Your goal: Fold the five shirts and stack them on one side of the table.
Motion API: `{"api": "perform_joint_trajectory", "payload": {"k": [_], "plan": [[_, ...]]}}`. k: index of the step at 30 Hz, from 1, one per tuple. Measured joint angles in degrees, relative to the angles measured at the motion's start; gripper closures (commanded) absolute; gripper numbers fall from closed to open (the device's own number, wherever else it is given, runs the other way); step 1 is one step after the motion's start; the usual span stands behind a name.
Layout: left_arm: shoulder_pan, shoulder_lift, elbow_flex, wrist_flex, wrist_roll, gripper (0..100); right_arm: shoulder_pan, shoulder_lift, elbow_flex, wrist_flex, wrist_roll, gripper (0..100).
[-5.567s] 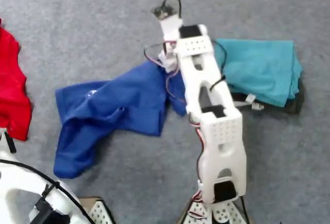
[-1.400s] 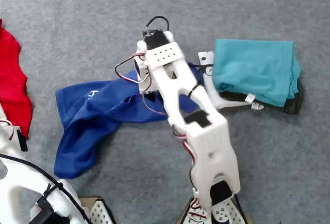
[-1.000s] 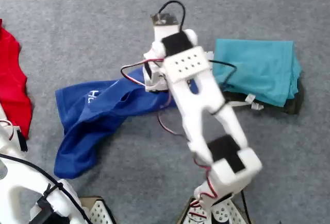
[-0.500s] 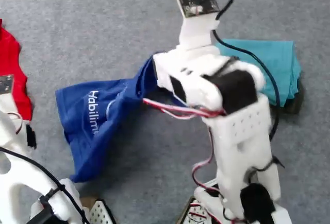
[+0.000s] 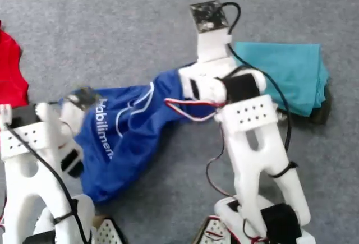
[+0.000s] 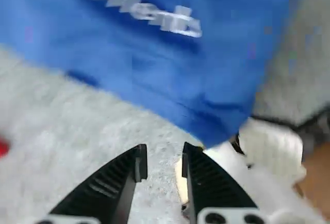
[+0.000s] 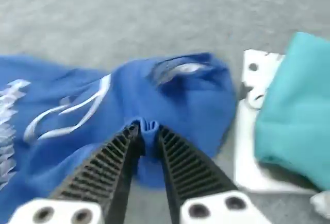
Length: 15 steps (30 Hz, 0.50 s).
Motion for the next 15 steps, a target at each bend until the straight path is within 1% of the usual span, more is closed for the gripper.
{"api": "perform_joint_trajectory", "payload": {"k": [3, 7, 12, 15], "plan": [[1.76, 0.00, 3.25, 0.00, -7.03, 86, 2.02, 0.00, 7.12, -12.22, 0.53, 98.5], [5.01, 0.00, 5.80, 0.00, -12.04, 86, 1.93, 0.00, 13.89, -26.73, 0.53, 98.5], [13.54, -0.09, 7.12, 0.00, -13.01, 86, 2.20, 4.22, 18.90, -42.81, 0.53, 98.5], [20.04, -0.09, 7.12, 0.00, -11.52, 86, 2.20, 9.05, 18.81, -50.90, 0.53, 98.5]]}}
